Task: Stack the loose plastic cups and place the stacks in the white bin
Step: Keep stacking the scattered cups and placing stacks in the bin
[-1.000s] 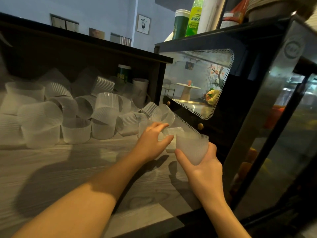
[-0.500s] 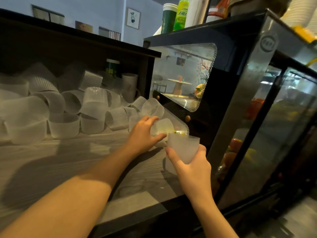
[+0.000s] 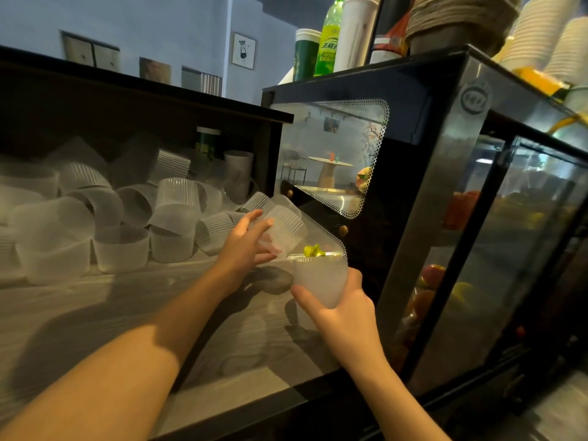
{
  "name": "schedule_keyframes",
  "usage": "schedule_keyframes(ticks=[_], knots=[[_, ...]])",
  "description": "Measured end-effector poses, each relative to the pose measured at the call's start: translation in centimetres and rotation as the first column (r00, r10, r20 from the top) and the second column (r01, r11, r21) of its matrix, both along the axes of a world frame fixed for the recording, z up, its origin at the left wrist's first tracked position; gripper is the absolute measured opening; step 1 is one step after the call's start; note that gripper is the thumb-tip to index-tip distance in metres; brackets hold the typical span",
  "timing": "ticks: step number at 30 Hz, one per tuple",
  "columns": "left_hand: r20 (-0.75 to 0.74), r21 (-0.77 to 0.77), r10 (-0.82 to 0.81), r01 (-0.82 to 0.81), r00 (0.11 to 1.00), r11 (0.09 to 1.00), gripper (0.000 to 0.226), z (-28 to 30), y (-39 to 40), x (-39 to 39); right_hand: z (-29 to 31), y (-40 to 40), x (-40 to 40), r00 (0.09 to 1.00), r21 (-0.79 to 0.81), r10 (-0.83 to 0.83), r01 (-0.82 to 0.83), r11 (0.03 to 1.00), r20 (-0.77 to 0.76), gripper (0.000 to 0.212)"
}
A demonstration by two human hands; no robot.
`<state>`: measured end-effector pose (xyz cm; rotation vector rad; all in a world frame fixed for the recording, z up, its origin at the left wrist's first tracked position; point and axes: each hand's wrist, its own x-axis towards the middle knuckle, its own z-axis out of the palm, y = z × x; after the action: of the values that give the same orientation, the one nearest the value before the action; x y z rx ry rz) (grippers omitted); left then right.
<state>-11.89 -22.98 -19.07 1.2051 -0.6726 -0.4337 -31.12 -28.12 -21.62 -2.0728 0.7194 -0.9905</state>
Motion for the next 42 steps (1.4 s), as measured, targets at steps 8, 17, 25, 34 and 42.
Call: schedule_keyframes(ticks=[8, 17, 25, 34, 42], knots=[[0.109, -0.12, -0.018, 0.031, 0.994, 0.992, 0.033, 1.3, 0.1, -1.9, 2.4, -0.3, 4.5, 0.974, -0.032, 0.034, -0.042, 0.999, -0.225, 0.086], [0.477, 0.115, -0.021, -0.039, 0.879, 0.993, 0.054, 0.5, 0.6, -1.8, 0.7, -1.2, 5.6, 0.998, 0.118, 0.048, -0.054, 0.992, 0.051, 0.073], [0.596, -0.003, 0.077, -0.094, 0.799, 0.996, 0.039, 0.6, 0.7, -2.3, 0.4, -1.6, 5.3, 0.986, 0.153, 0.086, -0.107, 0.982, 0.14, 0.079], [0.637, -0.01, 0.17, -0.212, 0.752, 0.977, 0.034, 0.4, 0.8, -1.2, 0.3, -2.0, 4.9, 0.987, 0.143, 0.039, -0.062, 0.988, 0.156, 0.082], [0.847, 0.156, 0.243, -0.658, 0.473, 0.737, 0.054, -1.4, 2.7, 4.2, 0.2, -2.0, 5.2, 0.994, 0.098, 0.037, -0.047, 0.994, 0.101, 0.086]])
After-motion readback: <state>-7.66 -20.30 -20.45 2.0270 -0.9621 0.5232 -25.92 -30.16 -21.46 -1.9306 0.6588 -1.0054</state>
